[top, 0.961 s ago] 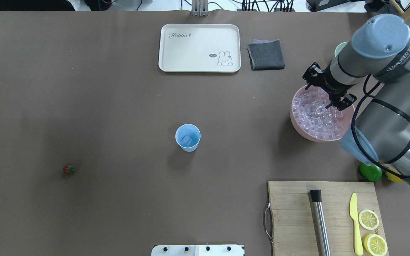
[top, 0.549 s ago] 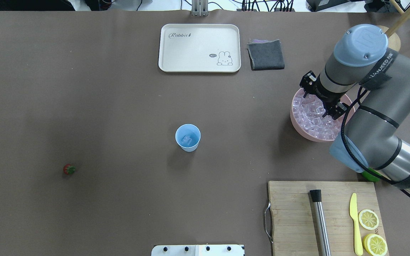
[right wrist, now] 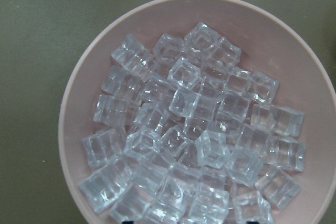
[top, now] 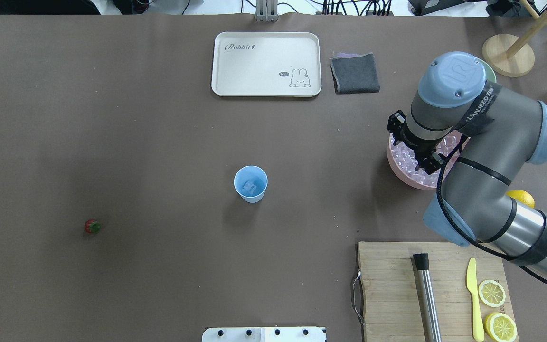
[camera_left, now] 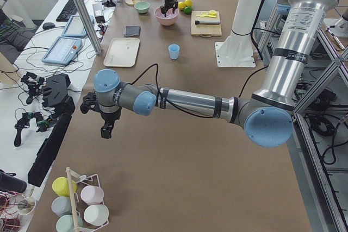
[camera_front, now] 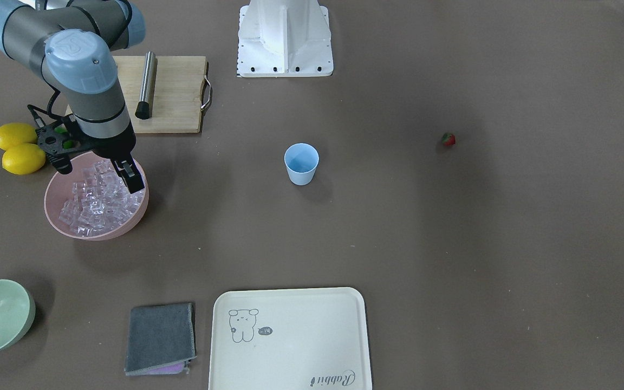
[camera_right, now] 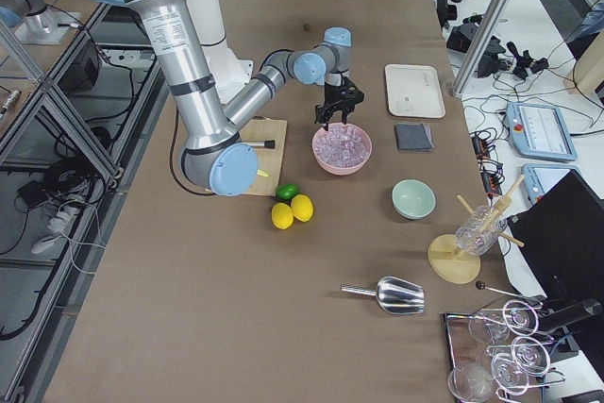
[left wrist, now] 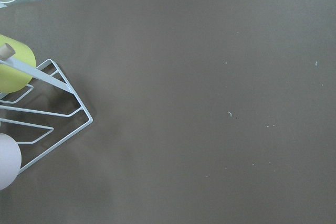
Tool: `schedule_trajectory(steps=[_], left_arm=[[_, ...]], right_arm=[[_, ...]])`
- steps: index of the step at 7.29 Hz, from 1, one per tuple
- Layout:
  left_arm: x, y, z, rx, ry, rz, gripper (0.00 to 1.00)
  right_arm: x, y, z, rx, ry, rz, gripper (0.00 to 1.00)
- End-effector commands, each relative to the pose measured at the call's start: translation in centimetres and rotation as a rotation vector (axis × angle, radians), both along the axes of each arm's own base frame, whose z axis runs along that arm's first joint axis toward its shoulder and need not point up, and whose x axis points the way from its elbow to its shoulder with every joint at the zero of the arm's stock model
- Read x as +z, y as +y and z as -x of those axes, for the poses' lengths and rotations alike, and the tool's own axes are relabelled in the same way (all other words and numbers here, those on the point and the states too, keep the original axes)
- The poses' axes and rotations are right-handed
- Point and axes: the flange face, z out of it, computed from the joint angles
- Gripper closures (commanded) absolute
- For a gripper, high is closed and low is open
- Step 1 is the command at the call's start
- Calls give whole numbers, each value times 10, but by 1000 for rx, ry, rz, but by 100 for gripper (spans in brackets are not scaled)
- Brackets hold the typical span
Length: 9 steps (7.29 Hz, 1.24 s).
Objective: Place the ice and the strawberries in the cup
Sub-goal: 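Lower the right gripper into the bowl and grasp another ice cube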
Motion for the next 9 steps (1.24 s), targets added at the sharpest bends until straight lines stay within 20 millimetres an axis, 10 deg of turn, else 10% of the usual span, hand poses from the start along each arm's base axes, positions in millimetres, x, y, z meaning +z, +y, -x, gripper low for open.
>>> schedule_trajectory(steps=[1, 9], left_arm=[[0, 0, -2, 3, 0, -1, 2], [2, 0, -2, 3, 0, 5, 2]], right_arm=[[2, 2, 5, -3, 11, -3, 32], [7, 9, 17, -31, 23, -3, 32]])
